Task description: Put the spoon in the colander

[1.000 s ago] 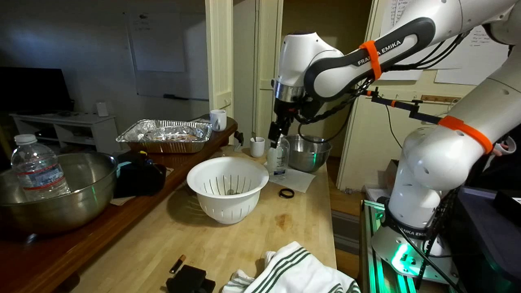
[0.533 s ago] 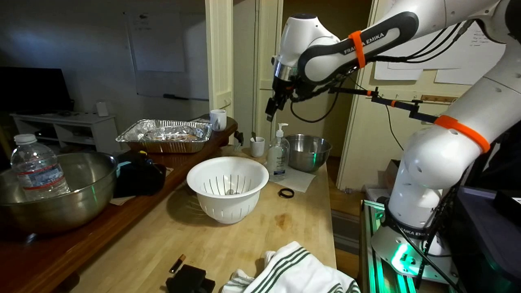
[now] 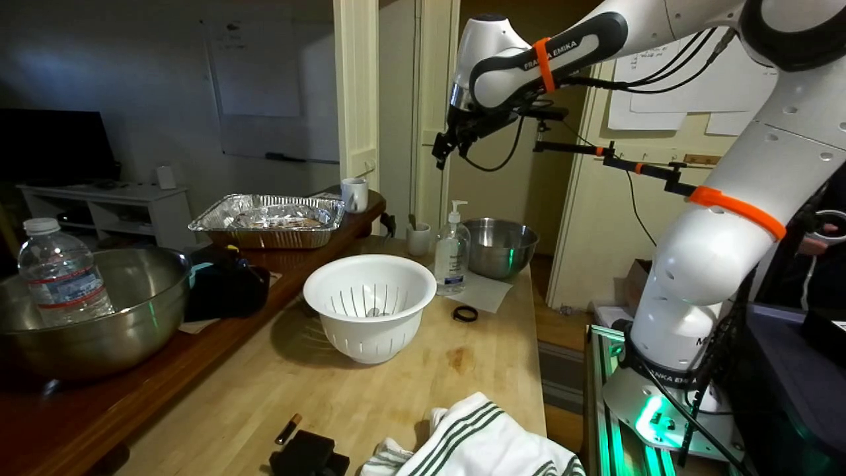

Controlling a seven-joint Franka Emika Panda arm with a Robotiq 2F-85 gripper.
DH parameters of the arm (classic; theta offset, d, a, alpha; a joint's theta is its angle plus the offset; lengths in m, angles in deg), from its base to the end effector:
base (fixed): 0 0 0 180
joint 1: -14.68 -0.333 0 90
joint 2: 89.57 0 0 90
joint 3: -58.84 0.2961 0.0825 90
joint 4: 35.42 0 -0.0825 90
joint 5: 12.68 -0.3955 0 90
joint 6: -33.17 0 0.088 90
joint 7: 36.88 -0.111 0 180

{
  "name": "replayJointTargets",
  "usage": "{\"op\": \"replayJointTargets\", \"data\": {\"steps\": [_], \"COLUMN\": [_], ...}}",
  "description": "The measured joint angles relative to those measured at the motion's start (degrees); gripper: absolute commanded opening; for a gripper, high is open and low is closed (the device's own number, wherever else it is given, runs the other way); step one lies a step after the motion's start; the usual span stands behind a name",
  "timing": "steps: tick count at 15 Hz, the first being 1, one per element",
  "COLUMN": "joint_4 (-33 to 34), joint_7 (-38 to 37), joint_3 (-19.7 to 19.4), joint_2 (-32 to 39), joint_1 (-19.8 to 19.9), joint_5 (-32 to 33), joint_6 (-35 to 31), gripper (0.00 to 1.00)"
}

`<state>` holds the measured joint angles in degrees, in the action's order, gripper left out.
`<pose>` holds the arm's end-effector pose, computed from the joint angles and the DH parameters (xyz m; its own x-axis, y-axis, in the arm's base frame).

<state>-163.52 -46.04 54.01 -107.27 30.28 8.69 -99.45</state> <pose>0.4763 -0.1887 0.5108 0.8915 -0.2370 0.3860 -0.3514 -0.8996 0.2593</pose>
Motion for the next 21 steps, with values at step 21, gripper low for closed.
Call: {"op": "replayJointTargets", "data": {"steps": [21], "joint_4": [16.18], "joint_7": [10.24], "joint_3": [-5.68], "joint_2": [23.86], "joint_1": [-2.49], "joint_5": [9.47], "joint_6": [-5.65], "gripper": [1.00]}}
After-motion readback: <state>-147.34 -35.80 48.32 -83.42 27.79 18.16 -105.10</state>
